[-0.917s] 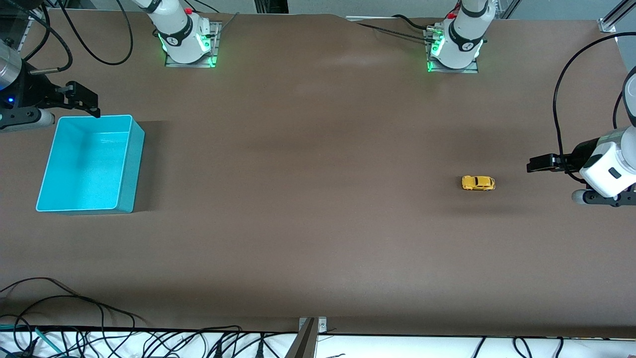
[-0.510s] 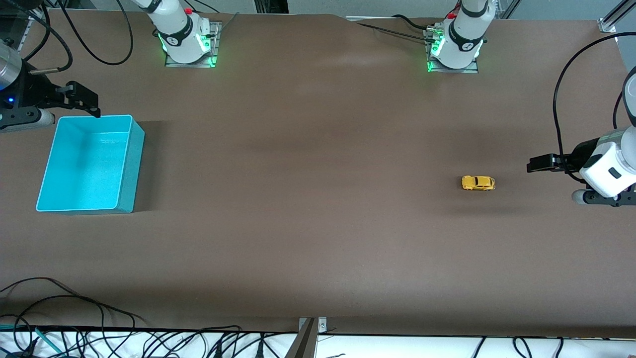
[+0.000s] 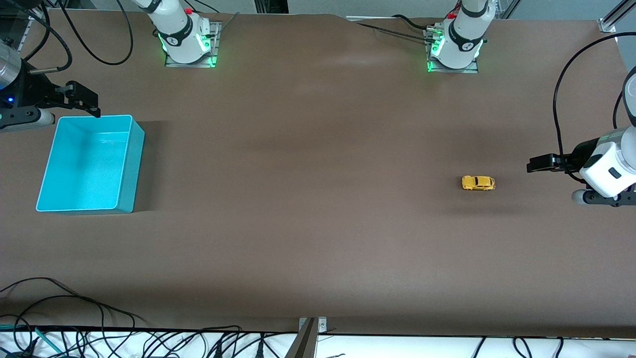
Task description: Wind up and store yellow beetle car
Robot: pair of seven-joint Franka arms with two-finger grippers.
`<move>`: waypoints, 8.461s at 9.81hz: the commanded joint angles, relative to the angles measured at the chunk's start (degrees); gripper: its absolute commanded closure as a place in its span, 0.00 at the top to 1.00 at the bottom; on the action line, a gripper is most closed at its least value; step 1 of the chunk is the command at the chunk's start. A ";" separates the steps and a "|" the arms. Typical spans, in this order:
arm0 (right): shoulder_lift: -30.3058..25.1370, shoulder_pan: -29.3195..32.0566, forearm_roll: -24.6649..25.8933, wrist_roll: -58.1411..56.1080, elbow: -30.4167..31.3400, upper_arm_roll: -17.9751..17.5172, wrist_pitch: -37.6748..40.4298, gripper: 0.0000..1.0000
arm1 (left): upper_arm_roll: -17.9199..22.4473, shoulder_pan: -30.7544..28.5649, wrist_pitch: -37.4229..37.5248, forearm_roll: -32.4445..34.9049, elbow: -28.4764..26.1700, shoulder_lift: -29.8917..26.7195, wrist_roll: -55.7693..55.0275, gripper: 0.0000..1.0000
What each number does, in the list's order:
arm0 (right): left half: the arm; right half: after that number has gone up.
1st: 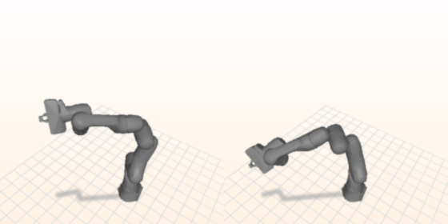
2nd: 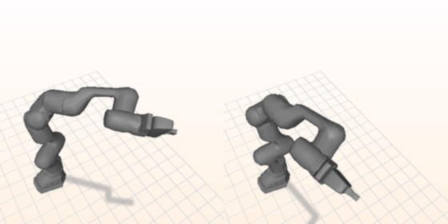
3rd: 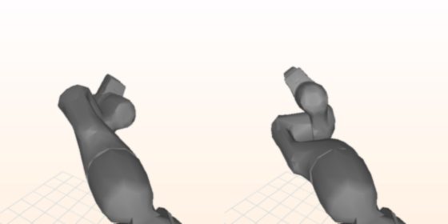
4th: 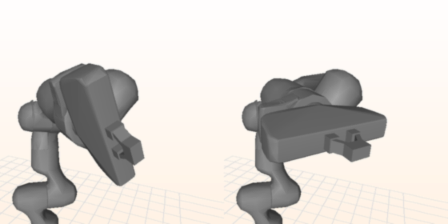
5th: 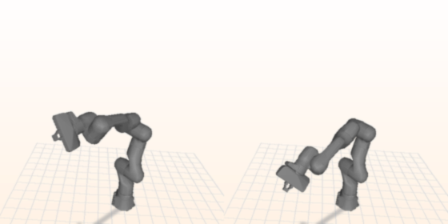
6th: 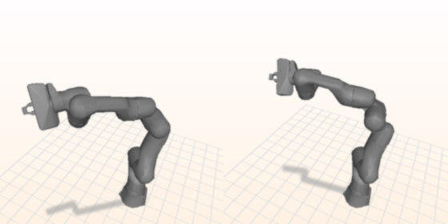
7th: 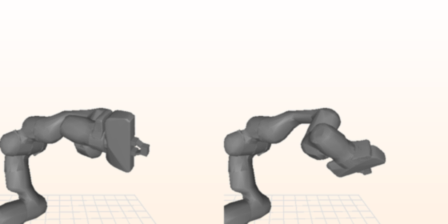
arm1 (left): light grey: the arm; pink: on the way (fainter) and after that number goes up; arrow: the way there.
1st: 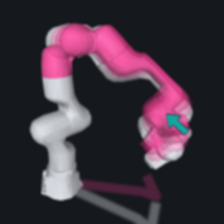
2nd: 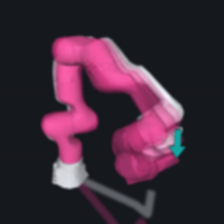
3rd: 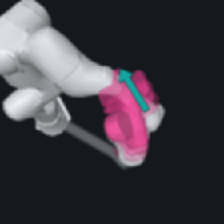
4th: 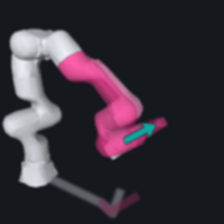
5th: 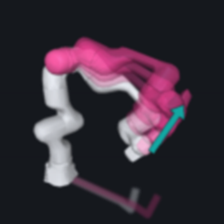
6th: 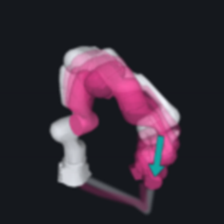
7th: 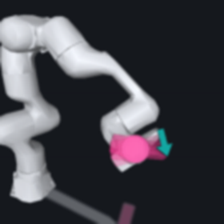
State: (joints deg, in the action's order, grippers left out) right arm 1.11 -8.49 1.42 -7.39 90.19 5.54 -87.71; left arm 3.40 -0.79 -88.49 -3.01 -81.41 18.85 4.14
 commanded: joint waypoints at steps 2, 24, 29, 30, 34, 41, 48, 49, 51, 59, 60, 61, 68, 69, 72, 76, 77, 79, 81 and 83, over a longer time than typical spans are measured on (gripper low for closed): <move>0.39 0.40 -1.07 -1.75 -1.33 0.00 1.05 1.00 | 0.03 0.00 -0.10 0.55 0.02 -0.57 1.31 1.00; 1.26 0.75 -2.74 -4.30 -1.16 1.06 1.14 1.00 | -0.06 0.09 -0.45 0.64 -1.55 0.57 4.48 1.00; 1.26 0.75 -2.21 -4.74 -1.42 1.06 0.44 1.00 | -0.06 0.09 -0.45 0.47 -3.49 0.40 -3.06 1.00; 1.26 0.75 -2.39 -4.65 -1.42 1.06 0.26 1.00 | -0.06 0.09 -0.45 0.38 -4.19 0.40 -6.57 1.00; 2.67 0.31 -2.39 -3.86 -1.42 0.97 -0.71 1.00 | -0.06 -0.17 -3.15 -0.32 -7.87 0.14 -29.56 1.00; 3.55 -0.57 -2.74 -5.26 -1.42 0.53 -0.62 1.00 | -0.15 -0.70 -30.11 -1.82 -29.30 -3.29 -63.08 1.00; 4.60 -1.71 -2.74 -7.20 -1.51 0.18 -0.62 1.00 | -0.41 0.00 -50.25 -1.12 -44.16 -2.41 -79.64 1.00; 4.60 -1.62 -2.65 -7.29 -1.51 0.26 -0.53 1.00 | -0.41 -0.08 -53.07 -1.12 -45.40 -2.24 -81.03 1.00; 4.60 -1.19 -2.74 -7.29 -1.42 0.44 -0.10 1.00 | -0.41 -0.08 -54.32 -1.20 -45.50 -0.40 -82.53 1.00; 4.60 -1.01 -2.65 -7.46 -1.25 0.62 2.37 1.00 | -0.50 2.20 -59.87 -1.47 -45.68 4.71 -86.32 0.72; 4.60 -1.01 -2.65 -7.46 -1.25 0.62 2.37 1.00 | -0.50 2.20 -59.87 -1.29 -45.59 4.71 -86.23 0.39; 4.60 -1.01 -2.56 -7.46 -1.25 0.70 2.89 1.00 | -0.50 2.72 -59.78 -1.20 -45.50 4.71 -86.32 0.19; 4.69 -1.36 -2.30 -9.84 -1.42 0.53 3.51 1.00 | -0.58 15.53 -56.96 -1.20 -42.70 2.95 -98.59 0.00; 4.95 -1.53 -2.39 -9.84 -1.42 0.53 3.42 1.00 | -0.76 18.43 -56.97 -1.20 -42.26 3.47 -102.36 0.00; 5.13 -1.53 -2.48 -9.84 -1.42 0.53 3.51 1.00 | -0.76 24.25 -56.97 -1.55 -39.02 6.98 -111.08 0.00; 5.66 -1.62 -2.39 -9.84 -1.51 0.35 3.16 1.00 | -0.76 25.06 -57.14 -1.03 -37.42 10.33 -111.64 0.00; 5.66 -1.62 -2.39 -9.92 -1.51 0.35 2.99 1.00 | -0.67 24.70 -57.32 -1.03 -37.42 11.11 -110.59 0.00; 5.75 -1.62 -2.39 -9.92 -1.51 0.35 2.90 1.00 | -0.67 21.56 -57.32 -1.12 -37.42 11.39 -106.21 0.00; 5.75 -1.62 -2.47 -9.92 -1.51 0.35 2.90 1.00 | -0.67 18.83 -57.14 -1.12 -37.59 11.47 -102.77 0.00; 5.75 -1.62 -2.48 -9.92 -1.51 0.35 2.98 1.00 | -0.67 15.75 -57.14 -1.12 -37.86 12.08 -99.70 0.00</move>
State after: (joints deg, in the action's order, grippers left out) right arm 6.32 -10.13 -0.31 -16.45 90.08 5.89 -85.25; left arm 2.46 17.45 -143.63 -3.85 -120.14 27.37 -99.29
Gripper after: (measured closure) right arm 0.000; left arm 0.551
